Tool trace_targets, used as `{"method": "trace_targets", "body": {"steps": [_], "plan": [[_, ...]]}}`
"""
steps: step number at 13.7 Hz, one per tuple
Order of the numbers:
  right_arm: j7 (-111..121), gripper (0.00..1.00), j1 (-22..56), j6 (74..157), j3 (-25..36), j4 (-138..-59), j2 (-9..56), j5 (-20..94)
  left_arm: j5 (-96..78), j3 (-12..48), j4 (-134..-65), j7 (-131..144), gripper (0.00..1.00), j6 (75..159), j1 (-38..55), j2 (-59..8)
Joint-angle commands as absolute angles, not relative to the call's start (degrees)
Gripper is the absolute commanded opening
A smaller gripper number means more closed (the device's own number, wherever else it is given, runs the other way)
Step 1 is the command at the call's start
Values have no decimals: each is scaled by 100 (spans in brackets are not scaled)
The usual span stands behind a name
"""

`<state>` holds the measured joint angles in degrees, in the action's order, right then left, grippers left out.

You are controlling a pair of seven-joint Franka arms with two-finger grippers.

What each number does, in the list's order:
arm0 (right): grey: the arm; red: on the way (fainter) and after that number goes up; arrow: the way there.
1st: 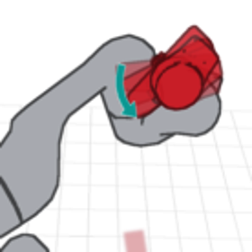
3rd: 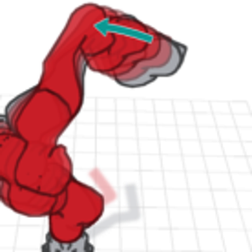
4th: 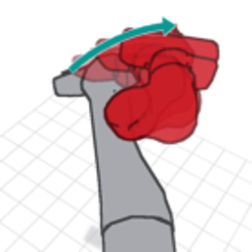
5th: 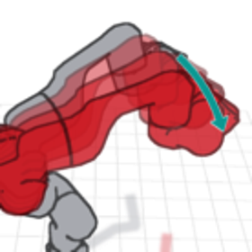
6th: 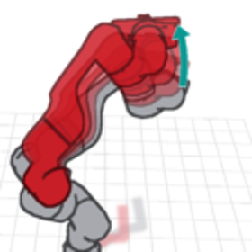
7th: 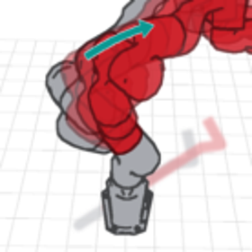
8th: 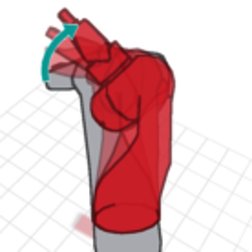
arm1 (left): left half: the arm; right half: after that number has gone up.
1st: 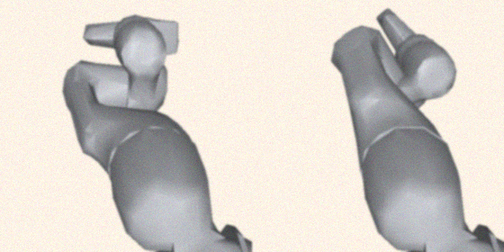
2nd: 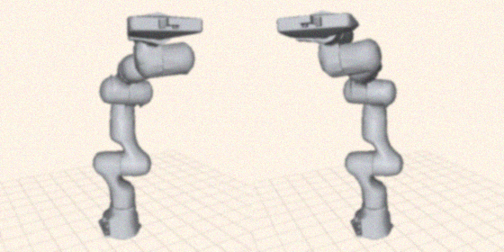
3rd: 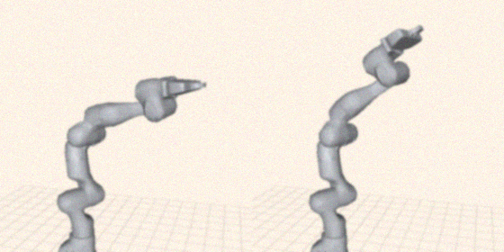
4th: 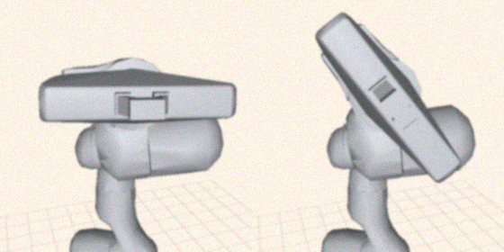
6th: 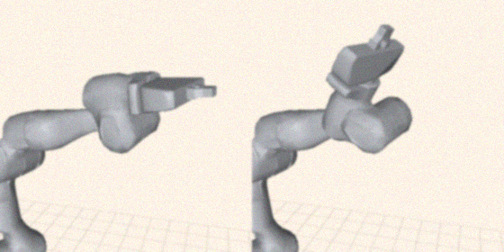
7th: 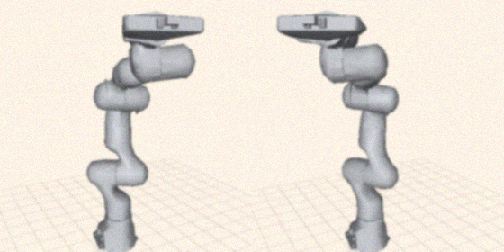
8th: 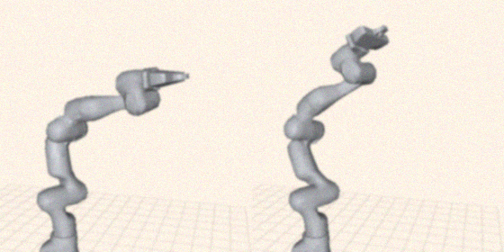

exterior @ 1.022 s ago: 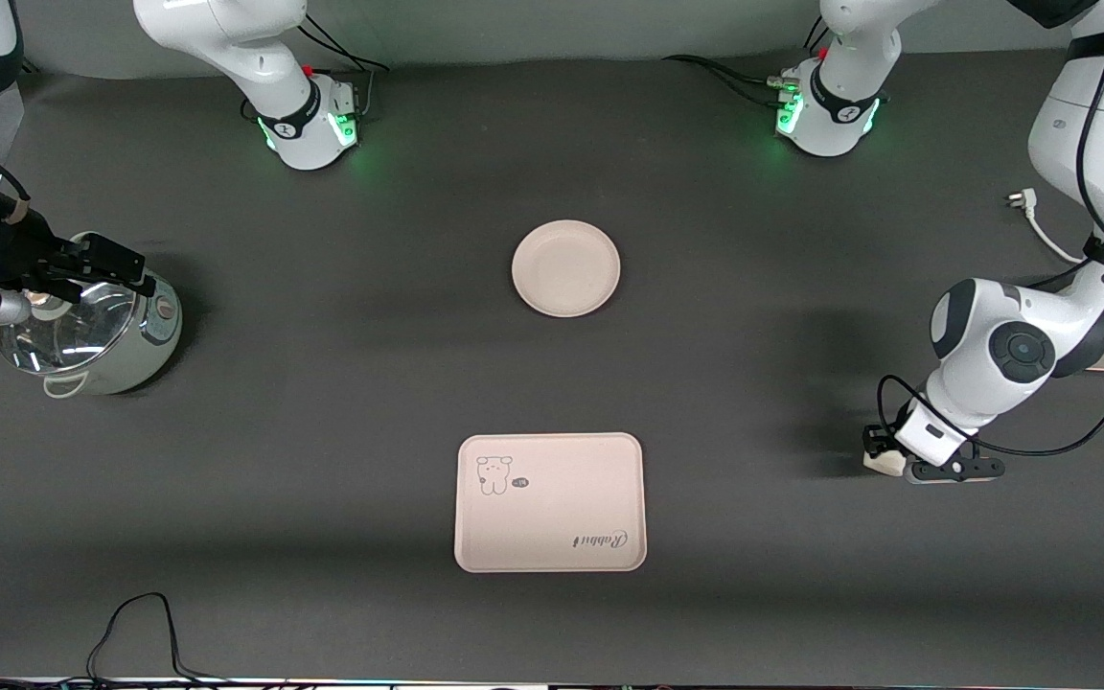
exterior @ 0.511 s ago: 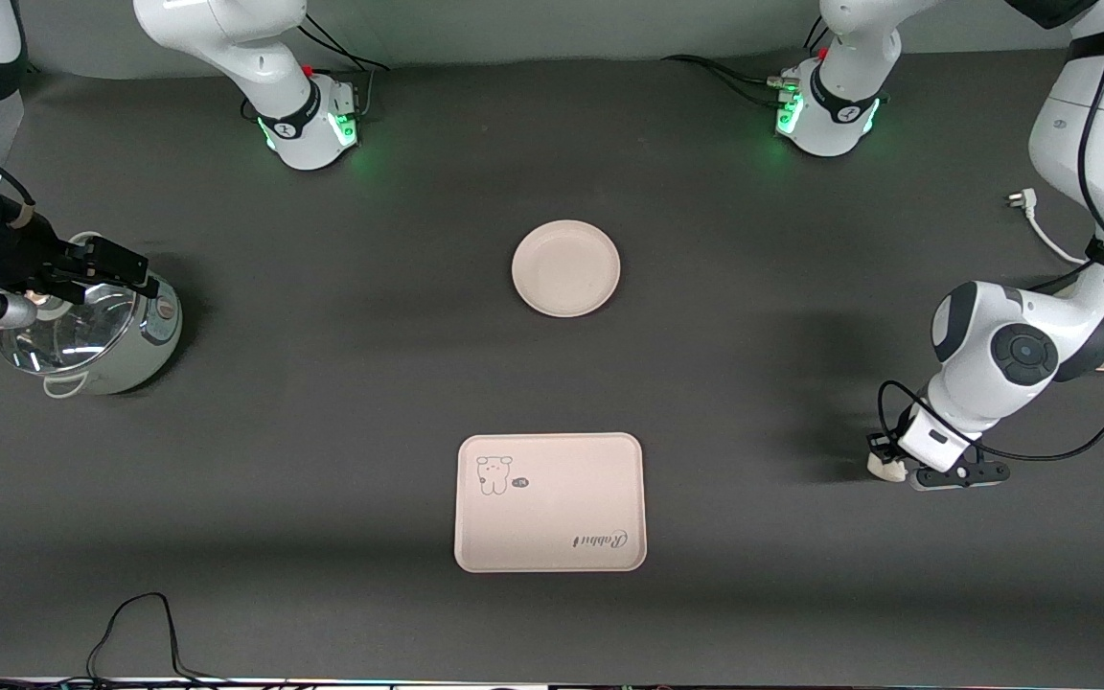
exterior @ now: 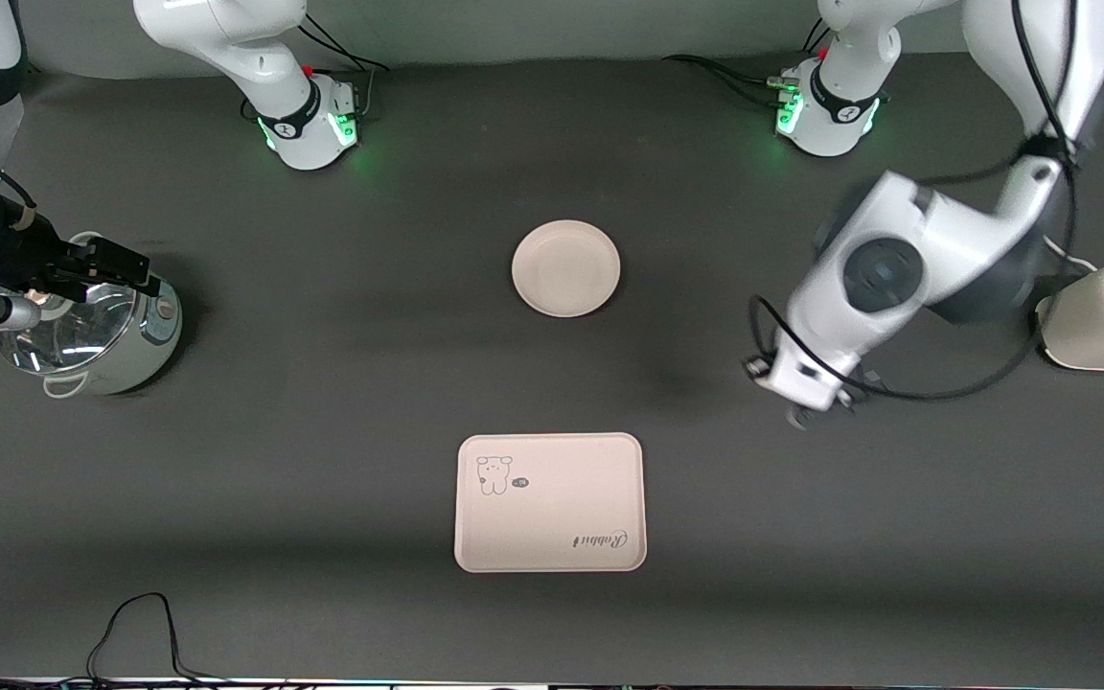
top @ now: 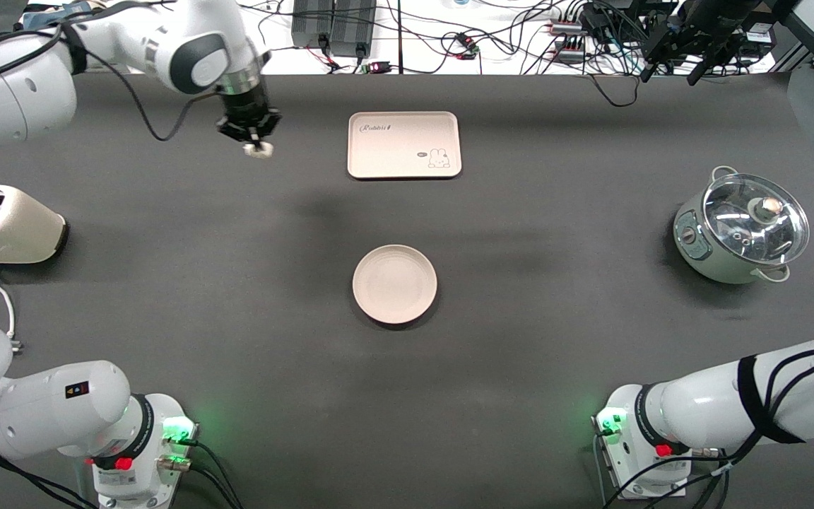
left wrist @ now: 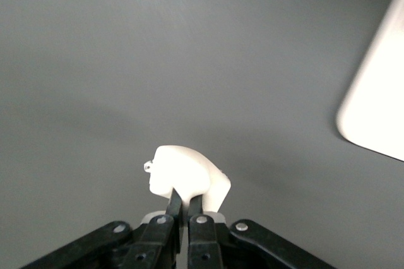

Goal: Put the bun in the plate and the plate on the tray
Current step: 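Carry the bun with the left gripper over the white plate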

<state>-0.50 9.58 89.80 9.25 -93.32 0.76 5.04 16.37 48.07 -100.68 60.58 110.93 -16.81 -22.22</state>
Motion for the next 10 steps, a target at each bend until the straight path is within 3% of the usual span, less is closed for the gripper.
{"method": "trace_targets", "body": {"steps": [1, 6, 9, 10], "plan": [[105, 100, 940, 8903, 940, -9430, 18, 598, 1565, 5115, -10072, 7834, 0, 11143, -963, -2364], [141, 100, 958, 9236, 940, -10193, -157, 598, 1730, 4993, -10449, 9569, 0, 12091, 656, -3163], [123, 100, 1185, 9824, 896, -10896, -386, 606, 2555, 4195, -10529, 10386, 1, 12708, 1789, -3769], [88, 100, 1256, 10070, 905, -11107, -395, 606, 2679, 3992, -10547, 10510, 32, 12831, 2063, -3892]]}}
